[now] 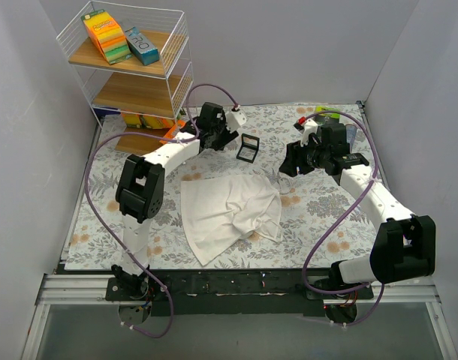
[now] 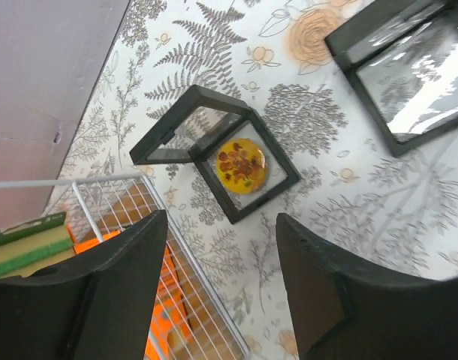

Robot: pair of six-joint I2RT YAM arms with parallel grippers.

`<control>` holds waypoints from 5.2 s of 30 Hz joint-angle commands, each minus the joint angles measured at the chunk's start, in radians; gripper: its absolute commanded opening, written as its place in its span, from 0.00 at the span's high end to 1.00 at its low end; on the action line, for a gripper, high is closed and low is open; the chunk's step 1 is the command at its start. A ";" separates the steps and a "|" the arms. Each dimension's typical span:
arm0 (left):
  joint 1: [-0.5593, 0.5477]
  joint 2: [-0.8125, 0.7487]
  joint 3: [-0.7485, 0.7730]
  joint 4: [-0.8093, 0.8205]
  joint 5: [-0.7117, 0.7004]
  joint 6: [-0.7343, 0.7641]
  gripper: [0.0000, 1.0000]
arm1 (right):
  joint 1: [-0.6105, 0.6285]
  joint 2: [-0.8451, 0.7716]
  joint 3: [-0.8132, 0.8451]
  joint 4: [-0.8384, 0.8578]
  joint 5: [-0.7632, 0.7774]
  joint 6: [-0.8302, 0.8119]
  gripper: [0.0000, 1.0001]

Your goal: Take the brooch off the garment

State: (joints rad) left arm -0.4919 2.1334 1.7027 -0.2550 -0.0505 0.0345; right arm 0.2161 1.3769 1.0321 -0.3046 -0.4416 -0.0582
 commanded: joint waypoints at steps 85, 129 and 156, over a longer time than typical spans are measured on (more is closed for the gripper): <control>-0.002 -0.507 -0.857 0.048 0.934 -1.133 0.66 | 0.799 -0.168 -0.426 0.291 0.129 -0.598 0.41; -0.002 -0.477 -0.940 0.371 1.060 -1.343 0.56 | 0.574 -0.059 -0.297 0.163 -0.089 -0.394 0.99; -0.070 -0.294 -0.758 0.261 0.979 -1.286 0.69 | 0.529 -0.038 -0.279 0.263 -0.074 -0.204 0.99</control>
State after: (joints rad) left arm -0.5533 1.8370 0.8932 0.0376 0.9348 -1.2976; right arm 0.7525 1.3380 0.7174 -0.0772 -0.5011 -0.2817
